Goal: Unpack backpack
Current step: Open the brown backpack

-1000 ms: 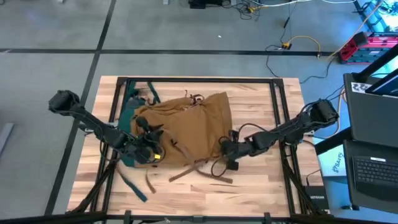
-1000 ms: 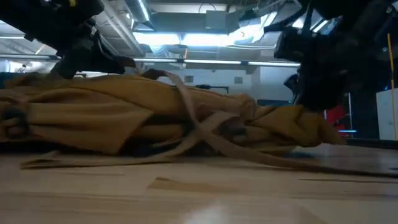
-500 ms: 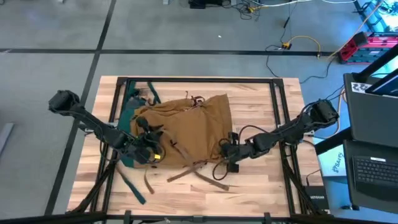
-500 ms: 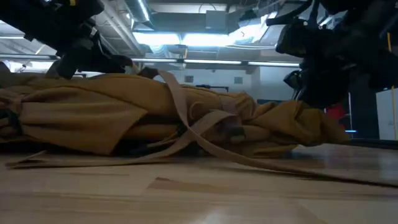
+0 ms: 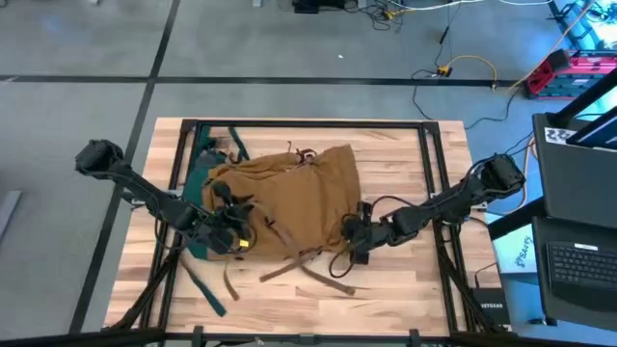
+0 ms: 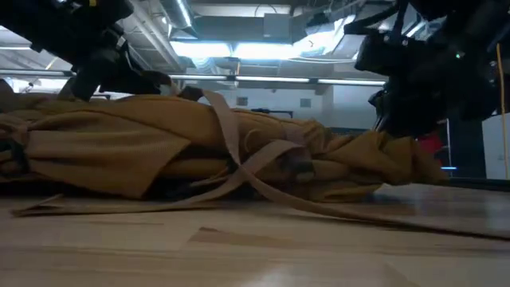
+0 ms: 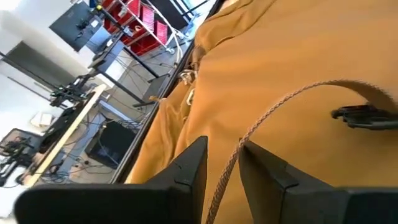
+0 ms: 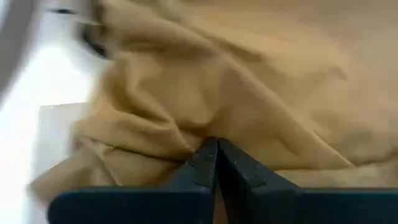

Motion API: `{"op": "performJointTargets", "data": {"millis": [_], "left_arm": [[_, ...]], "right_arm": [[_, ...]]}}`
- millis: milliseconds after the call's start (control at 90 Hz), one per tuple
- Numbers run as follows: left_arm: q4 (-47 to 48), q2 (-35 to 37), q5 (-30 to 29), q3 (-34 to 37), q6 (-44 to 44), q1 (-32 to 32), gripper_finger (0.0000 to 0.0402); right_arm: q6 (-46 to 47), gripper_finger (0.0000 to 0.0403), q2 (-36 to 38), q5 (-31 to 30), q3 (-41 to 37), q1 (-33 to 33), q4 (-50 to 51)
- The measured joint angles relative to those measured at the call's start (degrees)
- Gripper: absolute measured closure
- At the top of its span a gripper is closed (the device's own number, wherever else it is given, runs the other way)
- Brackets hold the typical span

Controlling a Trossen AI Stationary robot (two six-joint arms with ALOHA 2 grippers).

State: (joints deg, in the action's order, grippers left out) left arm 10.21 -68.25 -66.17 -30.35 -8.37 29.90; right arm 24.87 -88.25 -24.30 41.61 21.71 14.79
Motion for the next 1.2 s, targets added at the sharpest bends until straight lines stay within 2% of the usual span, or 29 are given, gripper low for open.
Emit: {"op": "performJointTargets", "data": {"millis": [367,478,644,789,956,1078,1200], "left_arm": [[-7.23,0.00,-1.05,-4.06,14.68,4.56,0.0325],[-5.70,0.00,-3.89,-4.33,15.80,4.70,0.0325],[1.52,0.12,-7.65,-4.33,11.40,3.10,0.0325],[1.06,2.09,-10.26,-4.33,11.85,2.24,0.0325],[2.25,6.50,-15.81,-4.33,11.92,0.32,0.0326],[8.63,9.17,-14.87,-4.33,6.09,-4.16,0.0326],[14.66,9.76,-8.61,-4.09,-0.58,-9.27,0.0326]], "right_arm": [[22.32,0.0403,-0.02,-20.18,-0.07,-2.75,22.68],[25.70,0.0403,-0.02,-23.55,-0.02,-3.05,25.22],[16.91,0.0403,0.24,-22.08,1.97,-0.90,16.50],[6.01,0.0403,0.24,-20.86,3.31,1.74,6.18],[-5.19,0.0403,0.20,-10.28,3.43,2.48,-6.28],[-9.16,0.0403,-1.60,-6.52,3.49,2.23,-11.56],[-9.13,0.0403,-4.28,-5.67,3.49,1.24,-13.24]]}}
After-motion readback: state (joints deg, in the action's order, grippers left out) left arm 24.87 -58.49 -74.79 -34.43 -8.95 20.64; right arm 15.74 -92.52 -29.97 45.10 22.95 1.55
